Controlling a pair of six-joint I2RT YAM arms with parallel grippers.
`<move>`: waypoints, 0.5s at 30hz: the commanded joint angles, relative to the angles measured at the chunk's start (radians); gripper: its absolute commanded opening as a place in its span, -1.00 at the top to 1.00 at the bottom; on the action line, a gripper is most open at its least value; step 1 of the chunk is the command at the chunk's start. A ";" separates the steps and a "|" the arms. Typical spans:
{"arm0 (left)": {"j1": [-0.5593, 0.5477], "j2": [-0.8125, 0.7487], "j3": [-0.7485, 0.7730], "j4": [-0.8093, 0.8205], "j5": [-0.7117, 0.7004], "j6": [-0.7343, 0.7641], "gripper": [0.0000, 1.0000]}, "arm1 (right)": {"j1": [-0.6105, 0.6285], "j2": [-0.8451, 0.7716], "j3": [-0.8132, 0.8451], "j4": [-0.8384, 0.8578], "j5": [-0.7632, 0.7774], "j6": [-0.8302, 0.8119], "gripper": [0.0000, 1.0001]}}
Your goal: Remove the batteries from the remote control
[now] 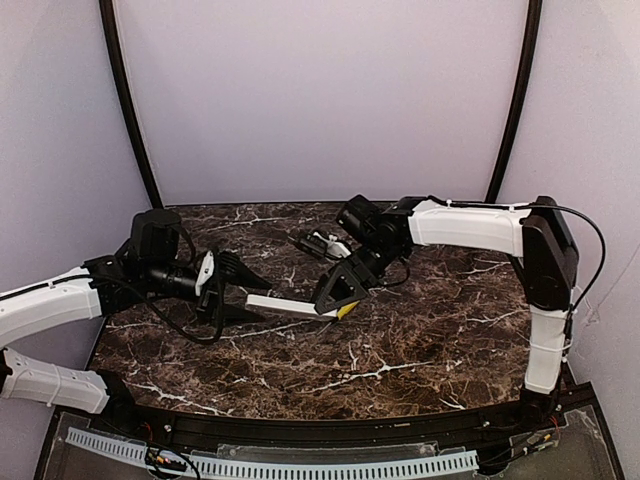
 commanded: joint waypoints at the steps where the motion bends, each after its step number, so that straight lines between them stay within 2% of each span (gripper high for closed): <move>1: -0.015 0.010 -0.019 0.011 0.000 0.013 -0.09 | 0.014 0.027 0.040 -0.008 -0.045 -0.002 1.00; 12: -0.033 0.038 -0.032 0.067 -0.021 0.002 0.12 | 0.019 0.037 0.046 -0.006 -0.058 0.002 1.00; 15: -0.038 0.038 -0.040 0.096 -0.033 -0.002 0.24 | 0.018 0.037 0.047 -0.005 -0.060 0.001 1.00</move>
